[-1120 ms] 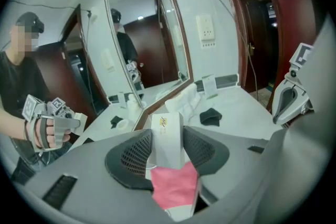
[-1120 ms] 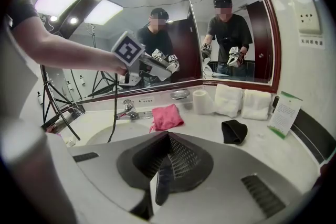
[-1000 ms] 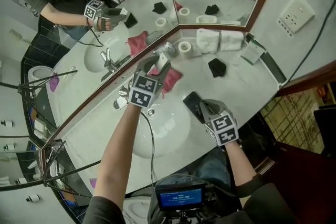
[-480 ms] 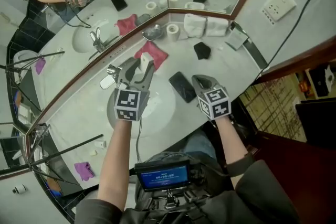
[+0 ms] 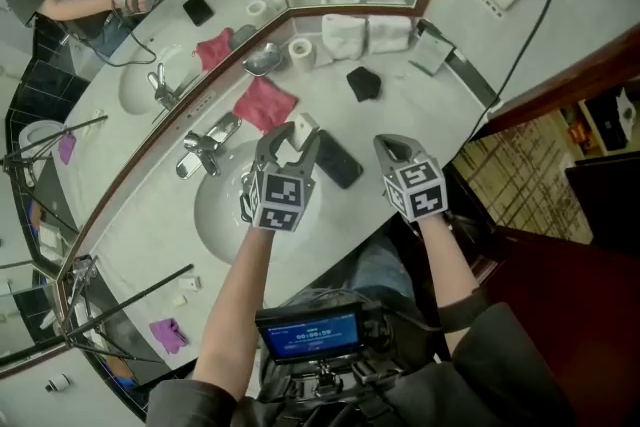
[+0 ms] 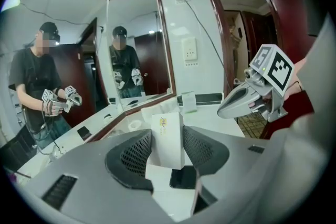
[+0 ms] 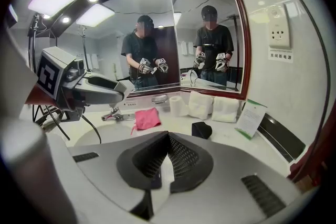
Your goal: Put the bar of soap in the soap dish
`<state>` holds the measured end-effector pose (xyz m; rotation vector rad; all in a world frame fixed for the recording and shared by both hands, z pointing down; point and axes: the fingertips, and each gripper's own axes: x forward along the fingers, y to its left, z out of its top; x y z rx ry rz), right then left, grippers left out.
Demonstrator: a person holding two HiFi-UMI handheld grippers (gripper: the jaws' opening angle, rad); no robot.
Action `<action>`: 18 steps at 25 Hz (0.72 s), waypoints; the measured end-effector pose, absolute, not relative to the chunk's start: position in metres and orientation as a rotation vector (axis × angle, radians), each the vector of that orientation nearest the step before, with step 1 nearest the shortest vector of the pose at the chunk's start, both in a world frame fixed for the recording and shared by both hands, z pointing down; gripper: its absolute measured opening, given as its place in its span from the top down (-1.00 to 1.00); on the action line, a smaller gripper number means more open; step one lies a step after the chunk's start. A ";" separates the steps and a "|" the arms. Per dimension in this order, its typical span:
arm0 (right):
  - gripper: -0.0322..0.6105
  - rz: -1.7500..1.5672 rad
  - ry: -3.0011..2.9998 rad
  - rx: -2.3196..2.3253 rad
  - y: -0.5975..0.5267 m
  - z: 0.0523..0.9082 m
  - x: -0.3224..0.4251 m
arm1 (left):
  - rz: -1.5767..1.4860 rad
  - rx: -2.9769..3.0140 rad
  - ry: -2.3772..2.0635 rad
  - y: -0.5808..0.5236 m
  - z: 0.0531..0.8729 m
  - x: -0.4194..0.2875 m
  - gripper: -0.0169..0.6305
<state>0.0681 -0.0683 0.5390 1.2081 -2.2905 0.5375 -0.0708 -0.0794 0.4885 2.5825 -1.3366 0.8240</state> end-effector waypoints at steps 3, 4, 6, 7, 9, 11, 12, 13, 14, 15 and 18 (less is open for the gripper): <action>0.85 0.547 -2.265 1.249 -0.074 0.545 0.092 | 0.909 2.587 -1.254 -0.091 0.515 -0.040 0.34; 0.85 0.548 -2.255 1.259 -0.077 0.547 0.100 | 0.941 2.592 -1.227 -0.095 0.523 -0.030 0.35; 0.85 0.551 -2.234 1.277 -0.081 0.554 0.114 | 1.016 2.611 -1.168 -0.103 0.541 -0.009 0.35; 0.85 0.556 -2.225 1.287 -0.084 0.558 0.120 | 1.058 2.624 -1.136 -0.107 0.551 0.001 0.34; 0.85 0.571 -2.215 1.305 -0.089 0.565 0.131 | 1.145 2.652 -1.062 -0.113 0.572 0.021 0.35; 0.85 0.589 -2.205 1.323 -0.093 0.572 0.139 | 1.229 2.672 -0.980 -0.117 0.594 0.038 0.35; 0.85 0.600 -2.202 1.331 -0.094 0.575 0.141 | 1.273 2.681 -0.936 -0.118 0.606 0.045 0.35; 0.85 0.615 -2.200 1.336 -0.095 0.577 0.143 | 1.318 2.689 -0.892 -0.119 0.617 0.052 0.35; 0.85 0.630 -2.200 1.338 -0.097 0.578 0.143 | 1.362 2.695 -0.850 -0.121 0.628 0.057 0.35; 0.85 0.644 -2.201 1.339 -0.098 0.580 0.143 | 1.402 2.698 -0.811 -0.122 0.639 0.062 0.35; 0.85 0.662 -2.194 1.344 -0.100 0.595 0.148 | 1.524 2.672 -0.718 -0.126 0.677 0.068 0.35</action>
